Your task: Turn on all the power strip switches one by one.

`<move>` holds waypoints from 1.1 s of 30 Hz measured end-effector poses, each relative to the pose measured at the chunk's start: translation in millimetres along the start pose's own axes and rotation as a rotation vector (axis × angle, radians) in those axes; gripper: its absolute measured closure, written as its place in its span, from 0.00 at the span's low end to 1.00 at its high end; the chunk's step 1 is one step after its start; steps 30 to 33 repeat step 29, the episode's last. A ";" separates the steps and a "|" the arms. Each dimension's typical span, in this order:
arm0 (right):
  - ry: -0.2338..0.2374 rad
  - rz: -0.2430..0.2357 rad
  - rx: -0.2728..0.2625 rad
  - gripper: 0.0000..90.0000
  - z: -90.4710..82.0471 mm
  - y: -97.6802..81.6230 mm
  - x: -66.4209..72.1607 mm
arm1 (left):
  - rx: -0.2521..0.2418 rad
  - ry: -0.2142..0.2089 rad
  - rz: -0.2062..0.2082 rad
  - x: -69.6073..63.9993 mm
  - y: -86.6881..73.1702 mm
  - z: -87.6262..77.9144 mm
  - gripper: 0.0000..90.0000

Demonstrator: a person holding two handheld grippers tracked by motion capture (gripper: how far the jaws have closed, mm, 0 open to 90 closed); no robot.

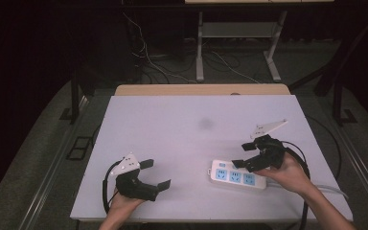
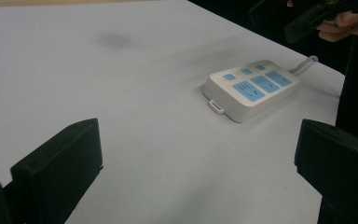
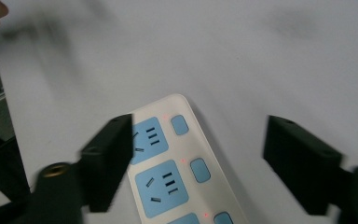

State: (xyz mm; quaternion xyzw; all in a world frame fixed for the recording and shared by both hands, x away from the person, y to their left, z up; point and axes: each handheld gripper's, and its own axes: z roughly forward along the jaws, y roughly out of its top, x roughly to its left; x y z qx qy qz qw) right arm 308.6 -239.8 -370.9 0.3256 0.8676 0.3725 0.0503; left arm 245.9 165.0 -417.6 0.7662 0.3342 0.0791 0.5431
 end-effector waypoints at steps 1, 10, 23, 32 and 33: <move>-0.011 0.013 -0.007 0.11 -1.5 -3.9 0.7 | 0.000 -0.001 -0.001 -0.2 0.0 0.1 0.00; -0.050 0.118 -0.142 0.00 -18.9 -45.3 9.5 | 0.001 -0.003 0.000 -0.5 -0.2 1.2 0.00; -0.081 0.184 -0.197 0.01 -21.7 -96.7 16.3 | 0.007 -0.006 0.002 -1.4 -0.6 3.5 0.00; -0.084 0.202 -0.238 0.01 -23.7 -103.7 14.6 | 0.016 -0.011 0.006 -1.3 -0.9 4.7 0.00; -0.084 0.202 -0.238 0.01 -23.7 -103.7 14.6 | 0.016 -0.011 0.006 -1.3 -0.9 4.7 0.00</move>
